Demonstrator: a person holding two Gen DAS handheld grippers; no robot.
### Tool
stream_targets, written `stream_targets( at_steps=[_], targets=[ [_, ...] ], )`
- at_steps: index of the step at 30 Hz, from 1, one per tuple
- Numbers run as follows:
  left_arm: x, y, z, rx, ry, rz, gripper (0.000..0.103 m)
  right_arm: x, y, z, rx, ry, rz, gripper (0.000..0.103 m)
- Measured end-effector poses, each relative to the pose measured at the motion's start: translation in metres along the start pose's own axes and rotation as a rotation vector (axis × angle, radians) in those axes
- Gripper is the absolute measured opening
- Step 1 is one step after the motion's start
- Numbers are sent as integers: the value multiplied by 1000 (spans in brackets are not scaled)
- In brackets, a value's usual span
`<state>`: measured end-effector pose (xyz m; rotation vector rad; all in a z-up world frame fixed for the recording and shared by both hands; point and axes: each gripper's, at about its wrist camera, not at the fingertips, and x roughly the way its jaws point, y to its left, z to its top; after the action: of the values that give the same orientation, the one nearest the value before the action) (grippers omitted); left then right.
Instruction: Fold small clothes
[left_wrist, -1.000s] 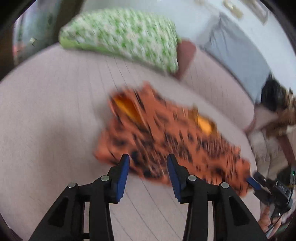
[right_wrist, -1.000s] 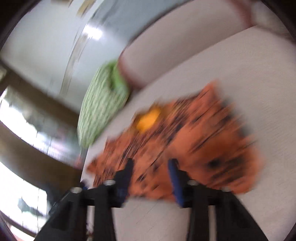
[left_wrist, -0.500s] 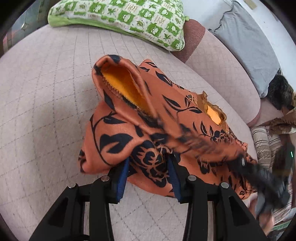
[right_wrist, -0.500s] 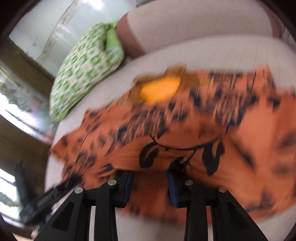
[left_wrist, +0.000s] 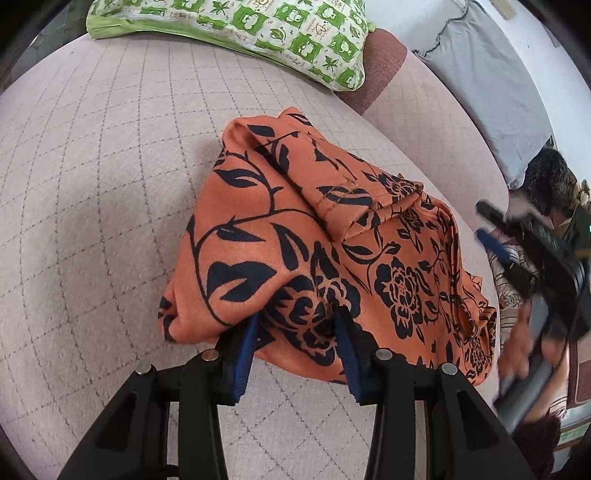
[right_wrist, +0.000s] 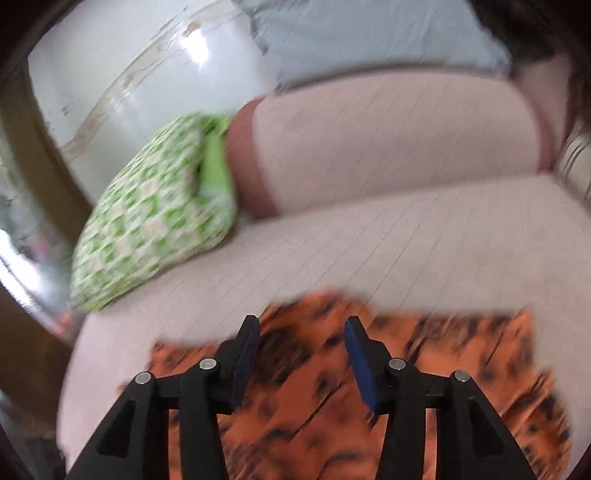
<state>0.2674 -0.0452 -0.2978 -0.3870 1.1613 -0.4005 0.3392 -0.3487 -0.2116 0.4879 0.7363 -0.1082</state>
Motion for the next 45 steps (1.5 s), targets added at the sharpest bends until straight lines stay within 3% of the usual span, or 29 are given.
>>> stream_targets(
  at_steps=[5, 8, 10, 13, 16, 18, 20, 25, 30, 33, 36, 39, 43, 44, 45],
  targets=[
    [-17, 9, -3, -17, -21, 7, 43, 20, 35, -52, -72, 266, 184, 52],
    [-19, 13, -1, -17, -18, 6, 43, 43, 64, -76, -157, 367, 198, 52],
    [-15, 15, -1, -14, -6, 14, 43, 62, 86, -74, -214, 358, 164, 52],
    [-11, 14, 1, -10, 3, 17, 43, 94, 104, -49, -191, 330, 152, 52],
    [-7, 12, 4, -6, 15, 22, 43, 118, 105, -5, -85, 219, 128, 52],
    [-6, 12, 6, -11, 25, 20, 44, 114, 95, 21, -17, 103, 161, 52],
    [-2, 9, 10, -20, 33, 16, 44, 103, 83, 31, 31, 67, 157, 52],
    [-5, 5, 9, -14, 18, 41, 44, 69, 62, -8, -88, 169, 128, 52],
    [-16, -16, -2, 78, -59, 140, 44, 27, 6, -65, -53, 253, 111, 52],
    [-20, -31, -5, 146, -110, 195, 51, 8, -27, -87, -67, 224, -2, 52],
    [-8, -31, -3, 161, -98, 229, 53, 0, -62, -78, -20, 203, -69, 50],
    [2, -30, 0, 156, -80, 255, 54, -2, -86, -47, -32, 150, -201, 49],
    [7, -31, 2, 167, -78, 270, 58, -7, -113, 16, -99, -60, -534, 49],
    [8, -32, 3, 169, -78, 273, 59, -19, -126, 32, -50, -118, -571, 49],
    [6, -33, 1, 172, -79, 275, 59, -29, -134, 39, 6, -151, -556, 50]
  ],
)
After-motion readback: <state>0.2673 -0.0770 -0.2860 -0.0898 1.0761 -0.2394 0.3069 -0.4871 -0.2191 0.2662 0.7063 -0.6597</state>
